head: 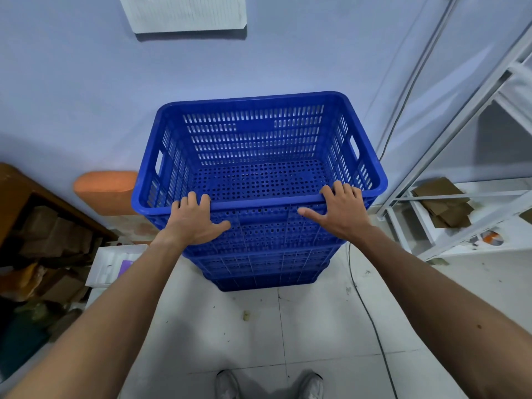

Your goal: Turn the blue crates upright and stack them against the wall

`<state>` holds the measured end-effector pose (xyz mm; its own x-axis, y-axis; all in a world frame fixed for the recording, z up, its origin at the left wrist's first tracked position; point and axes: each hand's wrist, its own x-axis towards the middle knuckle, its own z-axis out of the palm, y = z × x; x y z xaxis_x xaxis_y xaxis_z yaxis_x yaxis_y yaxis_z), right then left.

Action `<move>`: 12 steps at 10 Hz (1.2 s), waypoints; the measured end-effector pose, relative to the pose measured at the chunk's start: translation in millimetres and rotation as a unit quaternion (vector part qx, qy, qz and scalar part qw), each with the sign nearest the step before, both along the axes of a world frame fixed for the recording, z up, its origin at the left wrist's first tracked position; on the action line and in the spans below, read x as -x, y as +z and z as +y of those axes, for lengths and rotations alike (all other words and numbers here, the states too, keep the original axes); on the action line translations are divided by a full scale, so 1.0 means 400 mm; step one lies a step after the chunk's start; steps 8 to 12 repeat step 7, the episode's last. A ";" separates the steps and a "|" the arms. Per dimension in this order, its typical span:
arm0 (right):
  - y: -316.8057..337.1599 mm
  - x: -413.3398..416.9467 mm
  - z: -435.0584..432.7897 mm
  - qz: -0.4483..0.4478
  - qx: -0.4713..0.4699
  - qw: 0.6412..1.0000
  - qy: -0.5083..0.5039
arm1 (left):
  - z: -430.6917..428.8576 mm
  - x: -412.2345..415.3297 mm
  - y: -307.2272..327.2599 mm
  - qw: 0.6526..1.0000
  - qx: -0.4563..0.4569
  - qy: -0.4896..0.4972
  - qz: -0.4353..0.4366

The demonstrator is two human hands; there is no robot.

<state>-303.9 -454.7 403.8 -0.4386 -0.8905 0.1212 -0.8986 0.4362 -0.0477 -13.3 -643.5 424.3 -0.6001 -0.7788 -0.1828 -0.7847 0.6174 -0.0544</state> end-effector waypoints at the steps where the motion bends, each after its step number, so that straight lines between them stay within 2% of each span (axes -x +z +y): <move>1: -0.007 -0.001 -0.006 -0.002 0.022 1.000 -0.008 | 0.004 0.005 -0.002 1.000 0.000 0.024 0.002; 3: 0.010 0.008 0.004 -0.020 -0.019 1.000 -0.010 | 0.042 0.019 0.008 0.996 0.006 0.082 0.030; 4: 0.024 -0.010 0.012 -0.044 -0.057 0.997 -0.014 | 0.073 0.043 0.025 0.991 -0.032 0.129 0.005; 5: 0.059 -0.033 -0.001 -0.091 -0.054 0.994 -0.035 | 0.105 0.057 0.057 0.990 -0.061 0.129 -0.004; 7: 0.036 -0.097 0.111 -0.109 -0.084 0.989 -0.051 | 0.245 -0.035 0.064 0.995 -0.092 0.016 -0.021; 12: 0.036 -0.097 0.111 -0.109 -0.084 0.989 -0.051 | 0.245 -0.035 0.064 0.995 -0.092 0.016 -0.021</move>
